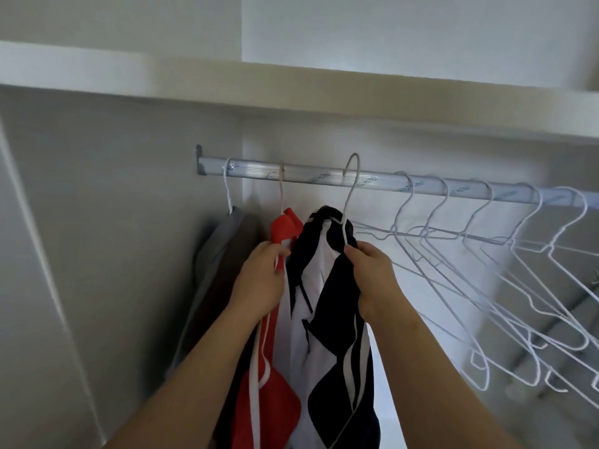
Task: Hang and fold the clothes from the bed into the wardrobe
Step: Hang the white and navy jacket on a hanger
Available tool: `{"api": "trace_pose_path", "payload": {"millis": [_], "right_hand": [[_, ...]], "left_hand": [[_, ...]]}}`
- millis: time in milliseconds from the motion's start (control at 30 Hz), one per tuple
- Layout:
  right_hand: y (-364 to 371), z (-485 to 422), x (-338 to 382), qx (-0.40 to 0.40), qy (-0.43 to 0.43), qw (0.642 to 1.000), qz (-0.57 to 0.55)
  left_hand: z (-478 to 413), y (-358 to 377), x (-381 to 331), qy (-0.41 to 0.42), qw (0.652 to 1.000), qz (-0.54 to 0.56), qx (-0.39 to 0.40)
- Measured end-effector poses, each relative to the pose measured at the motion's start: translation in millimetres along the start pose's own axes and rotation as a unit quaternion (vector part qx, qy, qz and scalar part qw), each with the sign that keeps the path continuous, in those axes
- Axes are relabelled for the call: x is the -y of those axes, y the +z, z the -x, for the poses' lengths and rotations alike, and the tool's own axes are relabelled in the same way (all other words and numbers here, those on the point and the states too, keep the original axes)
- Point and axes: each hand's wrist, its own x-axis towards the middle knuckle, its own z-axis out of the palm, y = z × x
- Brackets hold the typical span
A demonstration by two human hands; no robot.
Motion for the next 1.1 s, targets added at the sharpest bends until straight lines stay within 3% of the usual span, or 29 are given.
{"api": "trace_pose_path", "payload": {"millis": [167, 333, 533, 767, 1100], "right_hand": [[14, -15, 4, -0.003, -0.018, 1.000, -0.007], [24, -23, -15, -0.003, 0.024, 0.999, 0.024], [26, -24, -22, -0.009, 0.015, 0.999, 0.036], [8, 4, -36, 0.005, -0.006, 0.997, 0.077], [-54, 101, -72, 0.046, 0.096, 0.990, 0.097]], "left_hand": [[5, 5, 8, -0.018, 0.996, 0.086, -0.036], [7, 3, 13, -0.048, 0.988, 0.146, -0.032], [11, 5, 10, -0.083, 0.979, 0.186, -0.016], [39, 8, 3, -0.107, 0.977, 0.185, -0.022], [141, 15, -30, -0.162, 0.975, 0.122, -0.092]]}}
